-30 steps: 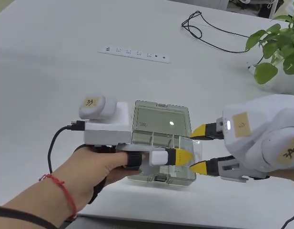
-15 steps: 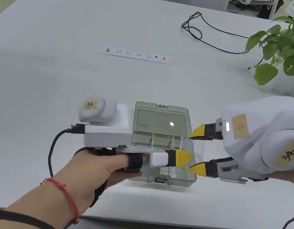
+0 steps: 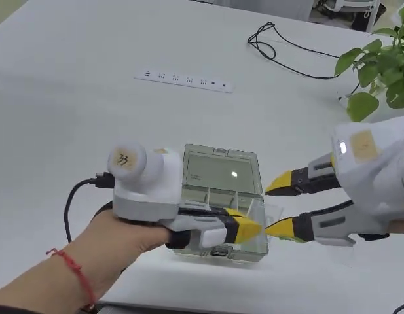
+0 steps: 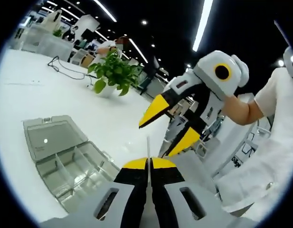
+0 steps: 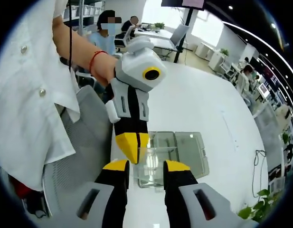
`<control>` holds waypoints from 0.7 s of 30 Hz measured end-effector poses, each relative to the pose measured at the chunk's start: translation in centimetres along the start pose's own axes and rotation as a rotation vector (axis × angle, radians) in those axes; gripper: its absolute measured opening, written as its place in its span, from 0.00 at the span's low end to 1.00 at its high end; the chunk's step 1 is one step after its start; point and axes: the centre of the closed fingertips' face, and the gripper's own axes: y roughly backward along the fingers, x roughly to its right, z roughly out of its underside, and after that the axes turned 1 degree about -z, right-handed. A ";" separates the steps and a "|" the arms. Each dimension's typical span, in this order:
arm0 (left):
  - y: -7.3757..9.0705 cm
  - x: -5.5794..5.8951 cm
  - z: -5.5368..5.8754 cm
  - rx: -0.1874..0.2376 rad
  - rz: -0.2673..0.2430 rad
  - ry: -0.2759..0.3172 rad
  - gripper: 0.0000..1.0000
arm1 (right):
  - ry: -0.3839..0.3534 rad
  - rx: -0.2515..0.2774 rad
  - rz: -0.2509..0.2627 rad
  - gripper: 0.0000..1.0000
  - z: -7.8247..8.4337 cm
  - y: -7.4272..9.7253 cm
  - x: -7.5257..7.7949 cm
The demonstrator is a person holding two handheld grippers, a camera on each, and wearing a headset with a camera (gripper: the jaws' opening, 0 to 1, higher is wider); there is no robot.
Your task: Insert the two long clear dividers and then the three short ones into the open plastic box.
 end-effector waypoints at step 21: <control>1.3 3.5 -0.5 -0.039 0.168 -0.353 0.00 | -0.044 0.046 -0.312 0.07 -1.4 0.9 -3.7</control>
